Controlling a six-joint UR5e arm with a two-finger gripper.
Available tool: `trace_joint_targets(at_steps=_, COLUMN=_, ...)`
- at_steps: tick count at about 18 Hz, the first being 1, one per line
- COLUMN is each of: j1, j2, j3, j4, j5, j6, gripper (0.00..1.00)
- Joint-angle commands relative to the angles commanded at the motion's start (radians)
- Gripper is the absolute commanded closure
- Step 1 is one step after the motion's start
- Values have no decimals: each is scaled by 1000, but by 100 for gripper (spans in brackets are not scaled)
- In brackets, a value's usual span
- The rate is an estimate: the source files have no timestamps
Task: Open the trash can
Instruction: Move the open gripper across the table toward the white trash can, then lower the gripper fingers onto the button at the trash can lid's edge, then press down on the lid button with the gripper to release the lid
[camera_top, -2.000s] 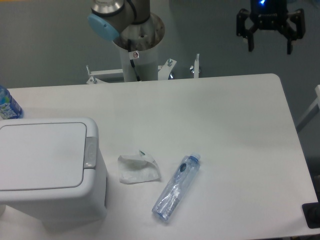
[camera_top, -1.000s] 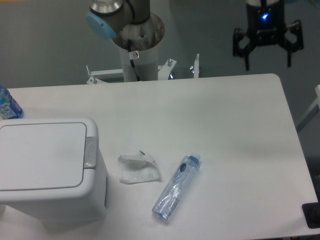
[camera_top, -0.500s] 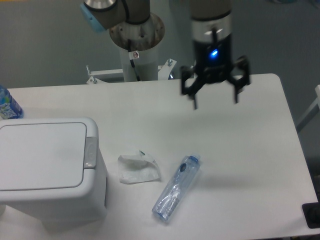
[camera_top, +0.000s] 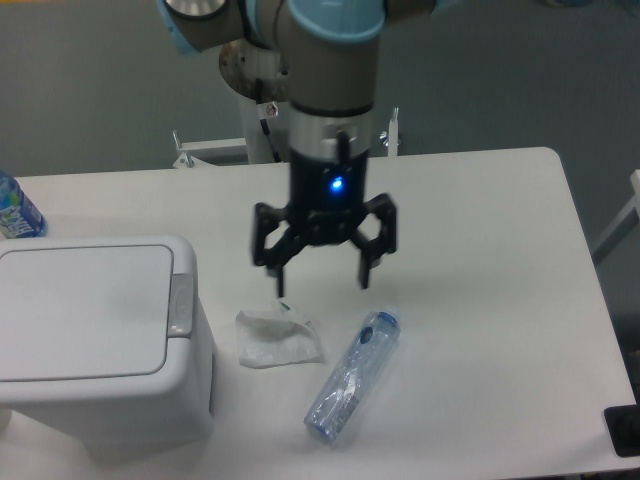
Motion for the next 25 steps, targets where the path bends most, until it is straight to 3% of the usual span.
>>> trace_joint_targets(at_steps=11, j1=-60, j2=0, j3=-14, j4=0, j5=2, j6=-6, gripper=0)
trace_joint_targets(at_steps=25, j1=-72, j2=-3, j3=-43, j4=2, j5=3, j6=-6, gripper=0)
